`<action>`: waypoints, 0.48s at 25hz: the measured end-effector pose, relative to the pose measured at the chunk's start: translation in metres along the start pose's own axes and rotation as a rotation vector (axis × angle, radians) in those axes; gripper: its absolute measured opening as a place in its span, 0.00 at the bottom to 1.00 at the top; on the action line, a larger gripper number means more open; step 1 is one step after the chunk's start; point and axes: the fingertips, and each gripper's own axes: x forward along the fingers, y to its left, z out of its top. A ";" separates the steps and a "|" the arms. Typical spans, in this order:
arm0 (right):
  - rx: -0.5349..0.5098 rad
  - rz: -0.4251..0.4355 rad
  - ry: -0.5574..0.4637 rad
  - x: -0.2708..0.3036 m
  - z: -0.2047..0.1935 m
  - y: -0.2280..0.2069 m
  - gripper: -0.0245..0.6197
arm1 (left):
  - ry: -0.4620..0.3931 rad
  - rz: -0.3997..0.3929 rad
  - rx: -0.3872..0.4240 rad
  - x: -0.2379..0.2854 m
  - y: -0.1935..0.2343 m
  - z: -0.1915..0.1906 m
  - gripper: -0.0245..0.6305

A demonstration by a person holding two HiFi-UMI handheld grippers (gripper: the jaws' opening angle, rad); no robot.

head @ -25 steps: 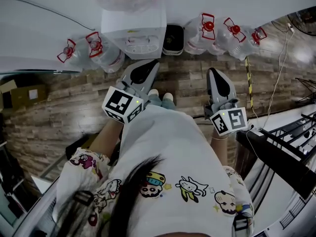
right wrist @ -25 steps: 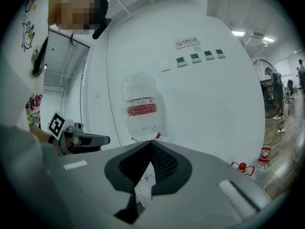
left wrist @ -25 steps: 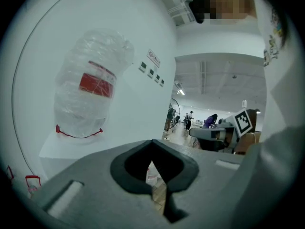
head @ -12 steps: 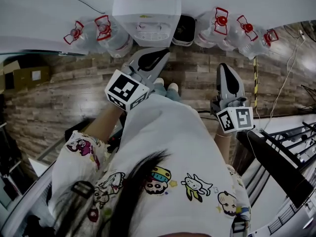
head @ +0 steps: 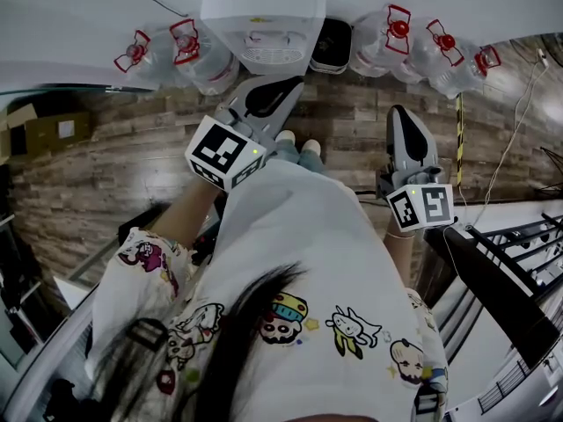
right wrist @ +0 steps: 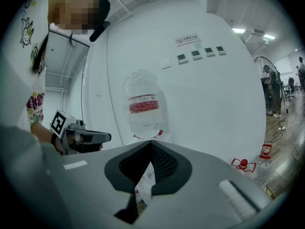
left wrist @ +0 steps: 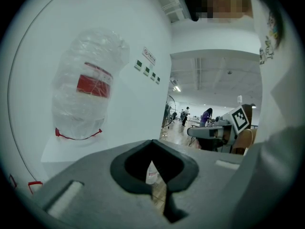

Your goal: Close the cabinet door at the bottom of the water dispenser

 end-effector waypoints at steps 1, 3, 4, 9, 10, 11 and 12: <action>0.000 0.001 0.003 0.000 0.000 0.000 0.05 | 0.000 0.001 0.000 0.000 0.000 0.000 0.04; -0.003 0.003 0.005 0.001 0.000 -0.001 0.05 | 0.000 -0.001 0.002 0.002 0.000 0.001 0.04; -0.006 0.004 0.005 0.001 0.001 -0.001 0.05 | 0.000 -0.003 0.004 0.003 -0.001 0.001 0.04; -0.011 0.012 -0.001 0.002 0.003 -0.002 0.05 | 0.006 -0.004 0.009 0.004 -0.002 0.000 0.04; -0.012 0.012 -0.002 0.002 0.003 -0.002 0.05 | 0.006 -0.004 0.009 0.005 -0.002 0.000 0.04; -0.013 0.013 -0.004 0.002 0.004 -0.003 0.05 | 0.005 -0.003 0.011 0.005 -0.002 0.001 0.04; -0.013 0.013 -0.005 0.002 0.005 -0.003 0.05 | 0.004 -0.003 0.012 0.006 -0.002 0.002 0.04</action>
